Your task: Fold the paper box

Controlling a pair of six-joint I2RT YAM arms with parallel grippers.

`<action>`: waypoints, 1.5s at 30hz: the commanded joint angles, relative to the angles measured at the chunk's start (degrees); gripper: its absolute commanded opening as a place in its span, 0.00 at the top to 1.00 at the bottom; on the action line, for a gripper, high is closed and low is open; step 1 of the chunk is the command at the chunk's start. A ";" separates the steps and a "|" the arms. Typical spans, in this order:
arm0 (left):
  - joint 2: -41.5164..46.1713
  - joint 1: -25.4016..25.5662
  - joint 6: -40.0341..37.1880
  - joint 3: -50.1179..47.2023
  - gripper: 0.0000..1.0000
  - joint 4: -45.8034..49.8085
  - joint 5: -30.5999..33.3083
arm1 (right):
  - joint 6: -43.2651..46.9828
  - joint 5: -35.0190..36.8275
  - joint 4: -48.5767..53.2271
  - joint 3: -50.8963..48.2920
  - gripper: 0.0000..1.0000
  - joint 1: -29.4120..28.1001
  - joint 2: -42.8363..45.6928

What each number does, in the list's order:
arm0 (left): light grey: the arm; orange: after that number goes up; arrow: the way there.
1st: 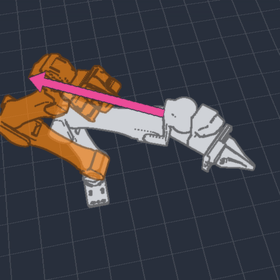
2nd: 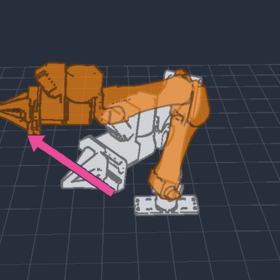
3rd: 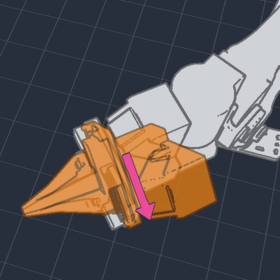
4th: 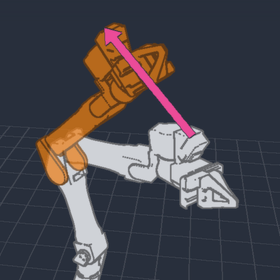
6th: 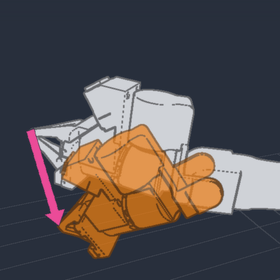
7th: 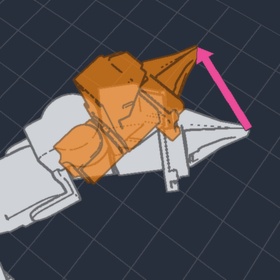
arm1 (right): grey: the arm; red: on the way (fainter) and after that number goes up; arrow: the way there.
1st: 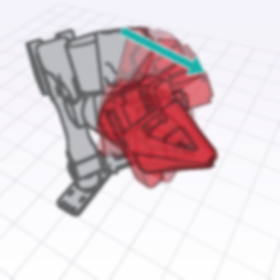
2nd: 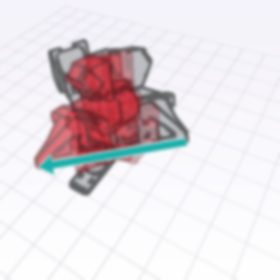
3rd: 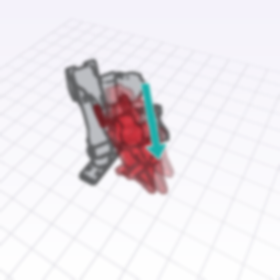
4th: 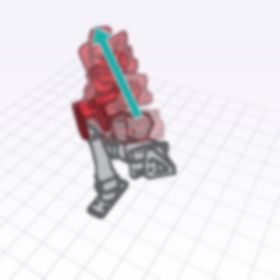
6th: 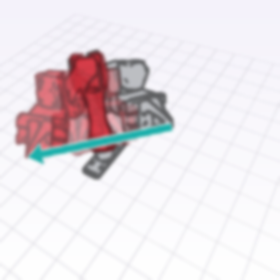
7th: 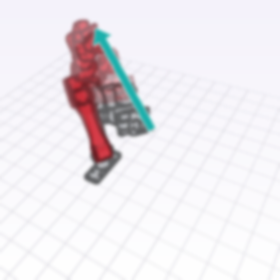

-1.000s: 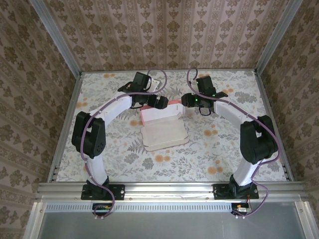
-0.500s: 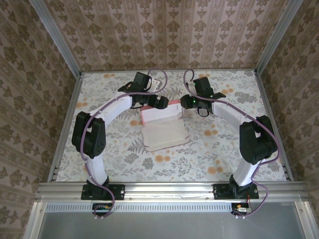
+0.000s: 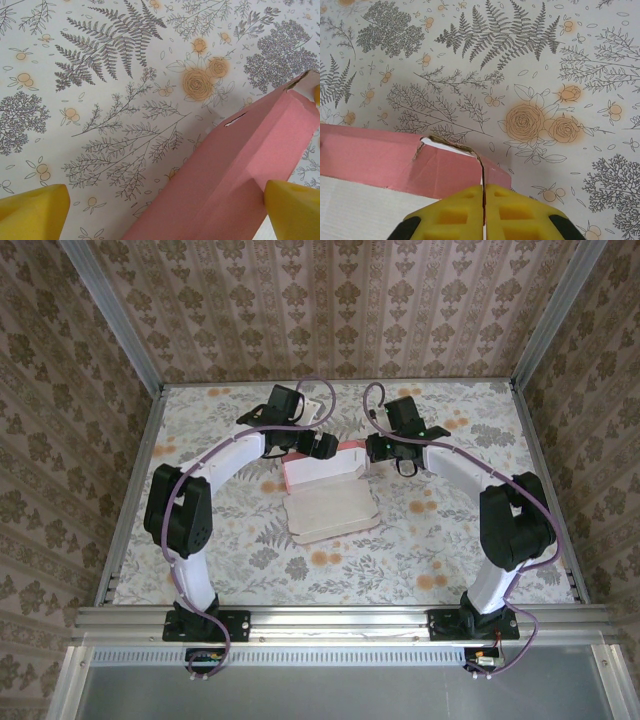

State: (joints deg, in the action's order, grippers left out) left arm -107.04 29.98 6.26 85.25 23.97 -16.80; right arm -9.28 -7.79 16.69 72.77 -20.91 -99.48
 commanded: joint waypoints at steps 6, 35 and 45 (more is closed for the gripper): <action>0.60 0.48 2.61 -2.34 0.00 -1.64 -2.09 | 3.10 4.20 4.00 0.81 0.94 -3.65 1.45; 3.38 -0.80 10.17 -7.17 0.00 -8.28 -10.24 | 2.84 6.01 2.51 -4.28 0.91 -7.53 4.30; 2.55 -0.62 8.99 -8.88 0.00 -8.53 -10.01 | 0.73 3.21 1.49 -4.30 0.90 -7.22 4.22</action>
State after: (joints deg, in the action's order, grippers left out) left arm -105.58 29.47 15.07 77.25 15.88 -25.98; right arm -7.22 -2.24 18.20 69.56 -27.70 -95.92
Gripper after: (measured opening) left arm 0.997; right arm 0.098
